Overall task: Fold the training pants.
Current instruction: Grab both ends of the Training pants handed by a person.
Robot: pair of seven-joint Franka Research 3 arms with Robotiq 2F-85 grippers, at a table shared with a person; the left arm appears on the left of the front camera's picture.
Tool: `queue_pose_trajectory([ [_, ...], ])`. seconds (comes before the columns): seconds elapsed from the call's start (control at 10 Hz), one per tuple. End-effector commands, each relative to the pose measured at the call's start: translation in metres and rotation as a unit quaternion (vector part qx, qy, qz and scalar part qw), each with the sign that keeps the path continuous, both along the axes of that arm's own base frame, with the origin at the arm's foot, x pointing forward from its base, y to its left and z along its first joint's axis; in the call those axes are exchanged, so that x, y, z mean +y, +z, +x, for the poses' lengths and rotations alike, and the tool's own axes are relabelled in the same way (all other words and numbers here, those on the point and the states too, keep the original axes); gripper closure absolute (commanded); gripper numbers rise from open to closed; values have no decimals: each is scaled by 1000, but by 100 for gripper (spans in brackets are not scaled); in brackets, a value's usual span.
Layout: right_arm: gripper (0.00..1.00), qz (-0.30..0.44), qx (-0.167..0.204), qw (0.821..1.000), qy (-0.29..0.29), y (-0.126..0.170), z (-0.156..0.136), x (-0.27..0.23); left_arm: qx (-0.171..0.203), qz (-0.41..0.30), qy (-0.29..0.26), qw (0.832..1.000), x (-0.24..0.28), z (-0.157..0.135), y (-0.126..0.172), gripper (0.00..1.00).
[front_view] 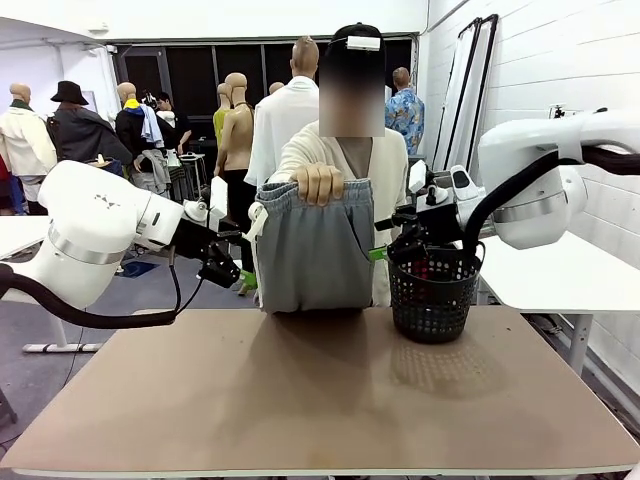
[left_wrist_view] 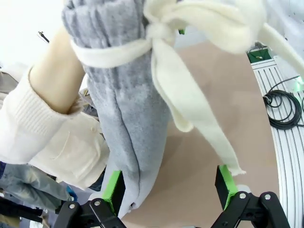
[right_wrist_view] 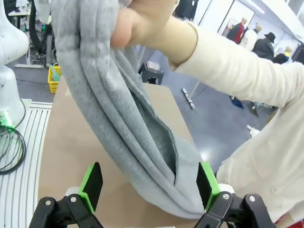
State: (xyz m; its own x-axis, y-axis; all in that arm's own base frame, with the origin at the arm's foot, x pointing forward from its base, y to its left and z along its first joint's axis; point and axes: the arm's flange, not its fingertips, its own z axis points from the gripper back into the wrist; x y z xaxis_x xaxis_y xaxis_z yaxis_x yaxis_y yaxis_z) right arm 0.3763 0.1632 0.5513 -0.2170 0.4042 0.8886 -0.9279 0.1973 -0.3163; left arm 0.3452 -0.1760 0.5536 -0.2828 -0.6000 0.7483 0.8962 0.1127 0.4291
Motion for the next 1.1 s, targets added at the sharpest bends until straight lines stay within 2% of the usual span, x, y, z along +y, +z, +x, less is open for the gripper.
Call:
queue_pose_trajectory([
  [0.0, 0, 2, -3, 1000, 19, -9, 8, 7, -17, -17, -8, 1000, -4, 6, -9, 0],
  [0.4, 0, 5, -1, 999, 33, -5, 7, 7, -15, -59, -9, 998, -11, 6, -11, 0],
  [1.0, 0, 16, -6, 998, 61, 0, 9, 11, -56, -72, -1, 996, -13, 7, 2, 0],
])
